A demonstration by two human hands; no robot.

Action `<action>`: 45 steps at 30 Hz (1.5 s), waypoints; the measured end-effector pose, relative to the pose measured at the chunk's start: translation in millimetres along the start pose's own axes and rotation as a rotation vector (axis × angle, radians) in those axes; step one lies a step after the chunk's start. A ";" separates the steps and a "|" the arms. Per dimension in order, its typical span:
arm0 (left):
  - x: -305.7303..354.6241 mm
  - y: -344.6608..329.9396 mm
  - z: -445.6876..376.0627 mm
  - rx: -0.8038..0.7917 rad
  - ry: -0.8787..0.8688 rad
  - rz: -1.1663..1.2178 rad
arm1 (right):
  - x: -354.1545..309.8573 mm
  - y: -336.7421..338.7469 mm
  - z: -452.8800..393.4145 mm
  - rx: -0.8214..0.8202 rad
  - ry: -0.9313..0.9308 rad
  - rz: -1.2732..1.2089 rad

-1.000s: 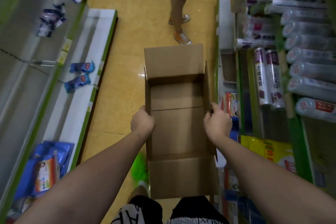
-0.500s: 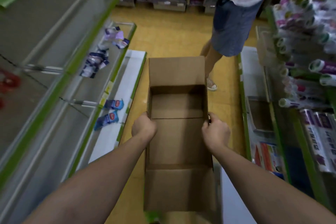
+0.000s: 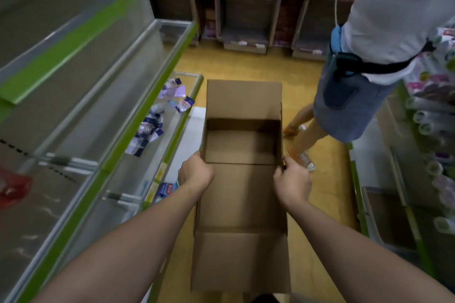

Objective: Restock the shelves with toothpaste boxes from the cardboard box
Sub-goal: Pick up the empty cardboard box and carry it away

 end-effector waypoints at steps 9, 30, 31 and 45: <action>145.3 -7.0 -175.7 0.036 -0.002 0.014 | -85.7 7.0 -215.6 -0.020 0.010 0.004; 433.1 -55.7 -597.8 -0.065 -0.046 0.000 | -267.9 -28.1 -671.9 -0.038 -0.189 0.059; 449.4 -59.5 -616.5 -0.081 -0.045 -0.009 | -273.2 -27.7 -692.8 -0.041 -0.212 0.061; 678.5 -161.2 -823.2 -0.229 -0.180 -0.130 | -277.0 -18.3 -968.9 -0.005 -0.416 -0.005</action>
Point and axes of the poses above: each hand's wrist, its own z-axis away from the middle knuckle, its own y-axis out of the back of the hand, x = y × z, the point moved 4 cm from there along -z, towards the middle knuckle, and after that the axes turned 12 degrees about z, right-handed, at the moved point
